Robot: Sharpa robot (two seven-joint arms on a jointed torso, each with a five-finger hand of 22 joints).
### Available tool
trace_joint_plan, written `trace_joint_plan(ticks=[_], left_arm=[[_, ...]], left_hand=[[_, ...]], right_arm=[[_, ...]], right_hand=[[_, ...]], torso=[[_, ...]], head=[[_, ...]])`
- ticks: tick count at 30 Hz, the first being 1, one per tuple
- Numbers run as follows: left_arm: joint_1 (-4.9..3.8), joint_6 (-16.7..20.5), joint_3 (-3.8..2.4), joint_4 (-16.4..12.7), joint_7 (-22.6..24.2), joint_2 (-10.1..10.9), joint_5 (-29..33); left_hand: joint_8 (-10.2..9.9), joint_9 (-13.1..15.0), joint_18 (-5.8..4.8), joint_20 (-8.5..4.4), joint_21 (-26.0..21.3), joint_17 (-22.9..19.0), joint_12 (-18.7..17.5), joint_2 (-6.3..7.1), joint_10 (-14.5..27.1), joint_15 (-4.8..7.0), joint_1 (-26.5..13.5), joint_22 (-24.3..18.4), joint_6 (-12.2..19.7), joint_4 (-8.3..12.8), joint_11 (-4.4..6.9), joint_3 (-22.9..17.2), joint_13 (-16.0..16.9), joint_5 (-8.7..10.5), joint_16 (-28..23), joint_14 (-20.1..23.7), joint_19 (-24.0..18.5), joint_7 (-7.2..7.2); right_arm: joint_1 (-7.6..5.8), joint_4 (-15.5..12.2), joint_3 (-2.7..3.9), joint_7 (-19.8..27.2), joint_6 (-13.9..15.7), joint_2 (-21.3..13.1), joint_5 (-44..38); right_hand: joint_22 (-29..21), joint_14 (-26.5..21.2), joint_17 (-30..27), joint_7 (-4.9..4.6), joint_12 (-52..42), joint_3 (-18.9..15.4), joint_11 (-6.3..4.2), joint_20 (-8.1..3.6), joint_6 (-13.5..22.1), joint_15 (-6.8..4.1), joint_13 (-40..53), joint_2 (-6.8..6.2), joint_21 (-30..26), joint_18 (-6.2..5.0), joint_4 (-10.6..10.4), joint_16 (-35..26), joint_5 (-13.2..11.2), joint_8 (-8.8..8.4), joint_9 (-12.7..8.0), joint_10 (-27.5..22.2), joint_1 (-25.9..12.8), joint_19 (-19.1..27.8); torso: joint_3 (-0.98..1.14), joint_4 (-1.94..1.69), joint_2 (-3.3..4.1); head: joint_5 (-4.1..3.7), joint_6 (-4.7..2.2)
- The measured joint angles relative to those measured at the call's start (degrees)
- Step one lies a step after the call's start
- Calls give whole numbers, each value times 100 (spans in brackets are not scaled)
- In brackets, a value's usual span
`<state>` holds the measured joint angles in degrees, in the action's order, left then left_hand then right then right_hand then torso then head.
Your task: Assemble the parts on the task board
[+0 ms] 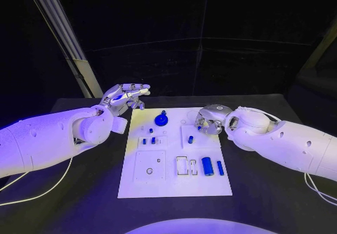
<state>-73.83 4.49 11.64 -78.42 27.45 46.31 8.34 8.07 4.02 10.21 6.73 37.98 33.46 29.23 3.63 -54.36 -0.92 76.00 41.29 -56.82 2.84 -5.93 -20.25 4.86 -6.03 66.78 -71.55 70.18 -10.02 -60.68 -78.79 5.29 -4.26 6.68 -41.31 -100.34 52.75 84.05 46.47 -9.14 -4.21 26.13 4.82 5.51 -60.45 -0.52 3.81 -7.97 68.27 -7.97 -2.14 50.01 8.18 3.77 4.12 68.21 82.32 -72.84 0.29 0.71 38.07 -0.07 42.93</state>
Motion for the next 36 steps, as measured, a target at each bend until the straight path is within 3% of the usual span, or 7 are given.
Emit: trace_joint_plan(ticks=[3, 5, 14, 16, 20, 36], left_arm=[[0, 0, 0, 1, 0, 1, 3], [0, 0, 0, 3, 0, 2, 4], [0, -1, 0, 12, 0, 4, 9], [-1, -4, 0, 15, -1, 4, 10], [-1, -11, 0, 21, -1, 4, 11], [-1, -3, 0, 47, -1, 24, 14]], left_hand=[[0, 0, 0, 0, 0, 0, 0, 0, 0, 0, 0, 0, 0, 0, 0, 0, 0, 0, 0, 0, 0, 0], [0, 0, 0, 0, 0, 0, 0, 0, 0, 0, 0, 0, 0, 0, 0, 0, 0, 0, 0, 0, 0, 0], [0, 0, -1, 0, 0, 1, 0, 0, 0, 0, 0, -1, 0, 0, 0, 0, -1, 0, 0, 0, 0, 0], [41, 0, -1, 0, -35, -13, 28, 0, 0, 0, 0, -17, 0, 0, 0, 0, -10, 0, 0, 0, 0, 0], [41, -1, -1, 0, -40, -13, 28, 0, 0, 0, 0, -17, 0, 0, 0, 0, -11, 0, 0, 0, 0, 0], [90, -1, -4, 0, -148, -87, 94, -16, 0, -21, -274, -121, 0, -257, 0, 258, -44, 19, 0, 20, 0, 0]], right_arm=[[-2, 0, 3, -7, -21, 7, -23], [-5, -1, 5, -22, -42, 12, -52], [-8, -44, 14, -157, -113, 39, -277], [-3, -64, 14, -193, -114, 41, -335], [15, -115, 11, -276, -86, 36, -457], [73, -412, -19, -360, 381, -224, -318]], right_hand=[[161, 0, 120, 25, 1, 51, -14, 3, -60, 0, -7, 30, 115, -1, 20, 147, -31, 0, 10, 76, -30, -57], [316, 0, 213, 43, -46, 90, -31, -2, -158, 0, -6, 33, 225, 90, 58, 263, -59, 45, 27, 174, -28, -124], [736, -3, 432, 110, -79, 261, -94, -57, -360, -2, 25, 153, 517, 89, 198, 561, -277, 70, 51, 378, 33, -227], [836, -22, 498, 101, -78, 296, -94, -51, -392, -21, 34, 195, 595, 180, 233, 651, -343, 69, 54, 378, 6, -274], [946, -22, 562, 110, -78, 326, -94, -52, -401, -21, 44, 216, 646, 179, 231, 706, -353, 68, 56, 378, 0, -315], [1076, -22, 636, 110, -56, 453, -95, -52, -400, -21, 40, 225, 758, 178, 327, 839, -359, 42, 52, 419, -7, -315]], torso=[[1, 3, 0], [1, 3, 0], [3, 4, 1], [4, 4, 1], [4, 5, 0], [5, 8, -8]], head=[[1, 3], [1, 5], [-22, 21], [-23, 23], [-26, 29], [-47, -6]])
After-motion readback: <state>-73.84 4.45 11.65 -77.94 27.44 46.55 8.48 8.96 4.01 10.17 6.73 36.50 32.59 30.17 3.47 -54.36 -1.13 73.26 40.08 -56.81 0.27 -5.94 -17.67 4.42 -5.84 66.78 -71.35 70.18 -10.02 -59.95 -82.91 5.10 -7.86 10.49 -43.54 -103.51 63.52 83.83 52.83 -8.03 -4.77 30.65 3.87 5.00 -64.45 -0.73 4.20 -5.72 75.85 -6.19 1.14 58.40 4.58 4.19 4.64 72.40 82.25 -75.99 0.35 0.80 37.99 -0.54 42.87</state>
